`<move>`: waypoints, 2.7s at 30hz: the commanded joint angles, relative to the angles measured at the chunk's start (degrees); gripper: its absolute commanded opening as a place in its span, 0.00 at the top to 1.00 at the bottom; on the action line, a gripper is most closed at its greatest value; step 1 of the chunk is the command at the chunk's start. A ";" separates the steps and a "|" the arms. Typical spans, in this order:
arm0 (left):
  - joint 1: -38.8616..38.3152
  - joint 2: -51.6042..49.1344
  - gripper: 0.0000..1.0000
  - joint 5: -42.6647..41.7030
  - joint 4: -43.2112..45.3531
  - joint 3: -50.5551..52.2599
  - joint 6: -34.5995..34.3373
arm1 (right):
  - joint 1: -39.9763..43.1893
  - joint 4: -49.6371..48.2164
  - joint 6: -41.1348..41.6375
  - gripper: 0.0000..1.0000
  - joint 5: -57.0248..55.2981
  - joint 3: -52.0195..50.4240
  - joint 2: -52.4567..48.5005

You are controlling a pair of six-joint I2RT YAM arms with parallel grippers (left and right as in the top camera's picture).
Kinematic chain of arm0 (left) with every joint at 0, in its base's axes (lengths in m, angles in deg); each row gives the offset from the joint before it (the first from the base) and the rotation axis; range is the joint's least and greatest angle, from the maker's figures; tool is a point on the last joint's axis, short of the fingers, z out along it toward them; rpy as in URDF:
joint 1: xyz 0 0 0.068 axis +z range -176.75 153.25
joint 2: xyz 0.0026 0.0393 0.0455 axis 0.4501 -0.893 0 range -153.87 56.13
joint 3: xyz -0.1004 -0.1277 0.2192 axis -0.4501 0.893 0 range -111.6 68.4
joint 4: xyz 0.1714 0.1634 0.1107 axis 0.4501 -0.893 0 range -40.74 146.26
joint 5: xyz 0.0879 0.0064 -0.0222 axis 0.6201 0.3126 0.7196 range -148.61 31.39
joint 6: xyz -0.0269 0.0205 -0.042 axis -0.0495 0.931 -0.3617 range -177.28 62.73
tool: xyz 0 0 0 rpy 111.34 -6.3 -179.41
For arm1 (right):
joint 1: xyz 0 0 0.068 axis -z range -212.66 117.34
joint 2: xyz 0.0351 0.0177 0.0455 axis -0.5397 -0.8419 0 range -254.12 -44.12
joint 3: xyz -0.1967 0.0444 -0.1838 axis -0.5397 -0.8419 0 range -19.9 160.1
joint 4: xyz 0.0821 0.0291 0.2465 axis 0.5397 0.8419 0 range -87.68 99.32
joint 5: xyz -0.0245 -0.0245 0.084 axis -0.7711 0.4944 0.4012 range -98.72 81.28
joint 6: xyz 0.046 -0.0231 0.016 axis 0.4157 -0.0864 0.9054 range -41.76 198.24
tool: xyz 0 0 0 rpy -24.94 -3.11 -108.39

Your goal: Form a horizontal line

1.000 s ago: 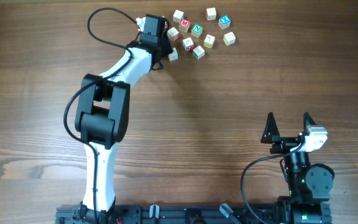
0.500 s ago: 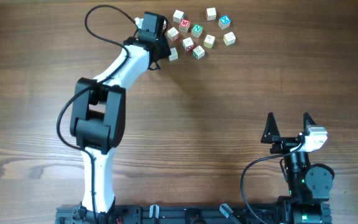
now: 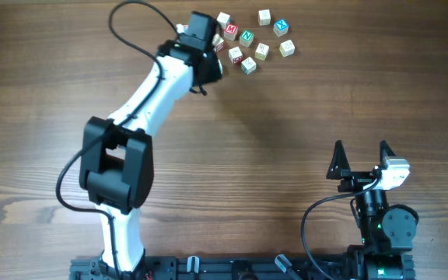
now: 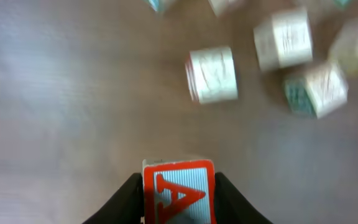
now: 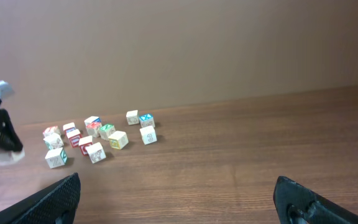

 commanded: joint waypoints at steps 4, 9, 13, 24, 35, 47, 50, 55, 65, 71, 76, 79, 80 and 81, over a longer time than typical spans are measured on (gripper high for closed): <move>-6.64 1.11 0.71 0.35 -3.17 0.39 0.42 | 0.42 -0.15 -0.28 0.00 0.24 -0.04 0.61; -8.46 1.05 0.71 1.16 -3.89 2.69 -1.20 | 0.42 -0.13 -0.28 0.00 0.24 -0.04 0.61; -8.20 1.05 0.71 3.28 -2.19 7.21 -4.79 | 0.42 -0.15 -0.28 0.00 0.24 -0.04 0.61; -8.07 1.03 0.67 3.32 7.48 15.41 -8.59 | 0.42 -0.15 -0.26 0.00 0.24 -0.04 0.61; -7.89 1.03 0.64 4.42 12.02 18.67 -2.43 | 0.42 -0.15 -0.28 0.00 0.24 -0.04 0.61; -7.87 1.05 0.64 4.37 11.98 18.67 0.94 | 0.42 -0.13 -0.28 0.00 0.24 -0.04 0.61; -7.87 1.05 0.60 4.35 11.98 18.67 0.92 | 0.42 -0.15 -0.28 0.00 0.24 -0.04 0.61; -7.87 1.11 0.52 2.38 11.39 18.67 0.68 | 0.42 -0.15 -0.26 0.00 0.24 -0.04 0.61; -7.87 4.37 0.32 1.79 11.15 18.64 0.72 | 0.42 -0.15 -0.28 0.00 0.24 -0.04 0.61; -7.85 9.07 0.24 1.81 12.09 18.60 0.76 | 0.42 -0.15 -0.28 0.00 0.24 -0.04 0.61; -7.78 12.68 0.00 1.81 15.56 18.60 0.94 | 0.42 -0.15 -0.26 0.00 0.24 -0.04 0.61; -7.67 14.19 0.00 1.81 18.45 18.60 0.94 | 0.42 -0.15 -0.28 0.00 0.24 -0.04 0.61; -7.63 14.45 0.00 1.81 19.91 18.60 0.94 | 0.42 -0.15 -0.26 0.00 0.24 -0.04 0.61; -7.54 14.51 0.00 1.81 20.81 18.60 0.94 | 0.42 -0.13 -0.31 0.00 0.24 -0.04 0.61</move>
